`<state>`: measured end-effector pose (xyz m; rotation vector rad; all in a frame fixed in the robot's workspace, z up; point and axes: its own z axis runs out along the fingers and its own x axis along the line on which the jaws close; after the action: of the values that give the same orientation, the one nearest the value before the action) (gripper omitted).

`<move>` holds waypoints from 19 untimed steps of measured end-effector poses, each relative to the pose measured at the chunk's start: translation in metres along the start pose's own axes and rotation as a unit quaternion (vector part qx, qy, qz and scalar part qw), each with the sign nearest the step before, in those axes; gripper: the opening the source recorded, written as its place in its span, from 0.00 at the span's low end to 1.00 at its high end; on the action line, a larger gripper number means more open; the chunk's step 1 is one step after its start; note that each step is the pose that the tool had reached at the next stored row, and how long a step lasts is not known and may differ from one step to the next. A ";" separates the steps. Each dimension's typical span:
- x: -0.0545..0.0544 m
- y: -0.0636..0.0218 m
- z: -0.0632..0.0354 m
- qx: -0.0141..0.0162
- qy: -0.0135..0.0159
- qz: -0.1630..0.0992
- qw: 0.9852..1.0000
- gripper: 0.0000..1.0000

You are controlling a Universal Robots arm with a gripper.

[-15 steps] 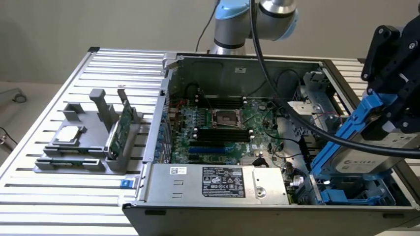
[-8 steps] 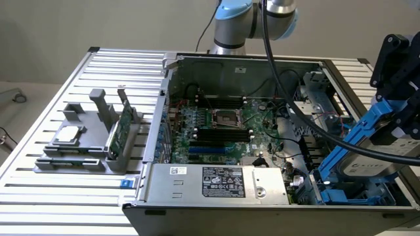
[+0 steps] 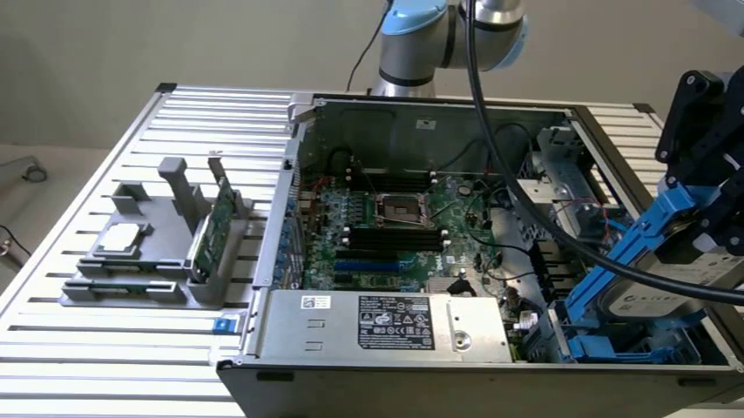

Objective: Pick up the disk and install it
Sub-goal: 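Pick up the disk, then insert the disk into the insertion slot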

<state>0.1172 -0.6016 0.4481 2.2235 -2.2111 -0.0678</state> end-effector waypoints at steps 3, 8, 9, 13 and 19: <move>0.000 -0.0001 0.0020 0.000 0.000 0.000 1.000 0.33; 0.000 -0.0007 0.0057 0.000 0.000 0.000 1.000 0.33; 0.000 -0.0008 0.0068 0.000 0.000 0.000 1.000 0.33; 0.000 -0.0013 0.0102 0.000 0.000 0.000 1.000 0.33; 0.000 -0.0018 0.0144 0.000 0.000 0.000 1.000 0.33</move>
<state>0.1186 -0.6017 0.4337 2.2234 -2.2111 -0.0682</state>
